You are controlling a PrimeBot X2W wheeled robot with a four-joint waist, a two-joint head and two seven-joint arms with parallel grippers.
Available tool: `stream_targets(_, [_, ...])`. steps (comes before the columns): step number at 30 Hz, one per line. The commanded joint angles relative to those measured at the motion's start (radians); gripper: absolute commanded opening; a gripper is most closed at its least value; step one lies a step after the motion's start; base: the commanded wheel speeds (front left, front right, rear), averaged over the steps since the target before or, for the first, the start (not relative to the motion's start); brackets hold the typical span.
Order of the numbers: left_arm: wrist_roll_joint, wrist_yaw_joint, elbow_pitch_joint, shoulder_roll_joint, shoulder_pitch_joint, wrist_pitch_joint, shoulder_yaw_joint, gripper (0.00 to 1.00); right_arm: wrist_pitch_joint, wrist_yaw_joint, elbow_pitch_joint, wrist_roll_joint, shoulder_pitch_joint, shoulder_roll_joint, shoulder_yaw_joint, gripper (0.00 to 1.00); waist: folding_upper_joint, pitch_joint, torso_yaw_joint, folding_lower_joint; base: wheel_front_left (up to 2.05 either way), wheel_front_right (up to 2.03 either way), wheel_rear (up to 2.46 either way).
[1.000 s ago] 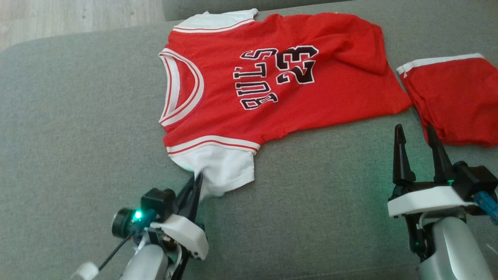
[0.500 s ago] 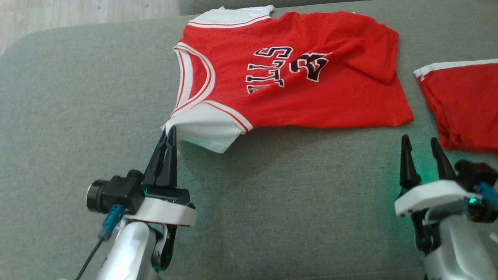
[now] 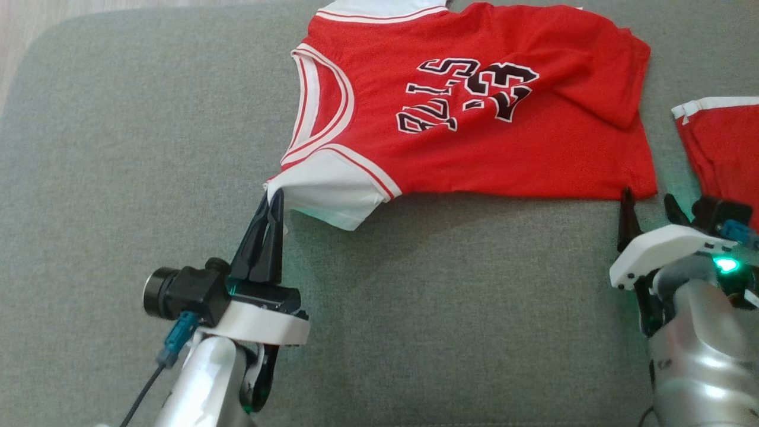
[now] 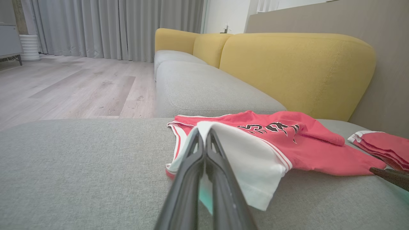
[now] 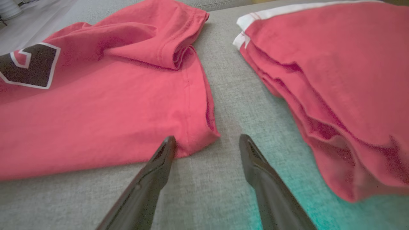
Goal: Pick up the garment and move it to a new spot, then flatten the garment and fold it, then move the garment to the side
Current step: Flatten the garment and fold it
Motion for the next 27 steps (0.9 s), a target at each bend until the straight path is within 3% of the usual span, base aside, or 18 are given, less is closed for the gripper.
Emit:
stream_targets(1, [0.012,-0.003,-0.035,0.004,-0.033,-0.012,0.036,0.0,-0.008,-0.001,-0.002,-0.016,-0.039,-0.004,0.015,1.0,0.0,0.004,0.002,-0.0001,0.0,0.0,0.0])
stream_targets(7, [0.02,-0.009,-0.038,0.001,-0.039,-0.012,0.046,0.0,-0.037,-0.001,0.096,-0.068,-0.093,-0.004,-0.011,1.0,0.0,0.017,0.001,-0.0001,0.0,0.0,0.0])
stream_targets(8, [0.022,-0.01,-0.038,0.0,-0.04,-0.012,0.048,0.0,-0.041,-0.001,0.113,-0.072,-0.102,-0.004,-0.01,0.77,0.0,0.017,0.0,-0.0001,0.0,0.0,0.0])
stream_targets(9, [0.023,-0.011,-0.037,0.0,-0.04,-0.012,0.05,0.0,-0.047,-0.001,0.13,-0.074,-0.11,-0.004,-0.002,0.22,0.0,0.017,-0.001,-0.0001,0.0,0.0,0.0])
stream_targets(10, [0.024,-0.012,-0.035,0.0,-0.04,-0.012,0.052,0.0,-0.058,-0.001,0.148,-0.07,-0.117,-0.004,0.012,0.0,0.0,0.014,-0.002,-0.0001,0.0,0.0,0.0])
stream_targets(18, [-0.039,-0.026,-0.029,-0.003,-0.044,-0.012,0.121,0.0,-0.167,-0.001,0.186,0.003,-0.159,-0.004,0.12,0.0,0.0,-0.037,-0.032,-0.0001,0.0,0.0,0.0])
stream_targets(22, [-0.1,-0.043,-0.056,-0.004,-0.087,-0.012,0.154,0.0,-0.187,-0.001,0.088,0.086,-0.174,-0.004,0.184,0.0,0.0,-0.076,-0.047,-0.0001,0.0,0.0,0.0])
stream_targets(27, [-0.148,-0.055,-0.076,0.011,-0.2,-0.006,0.179,0.0,-0.19,-0.001,-0.139,0.159,-0.169,-0.006,0.292,0.0,0.0,-0.136,-0.072,-0.0001,0.0,0.0,0.0])
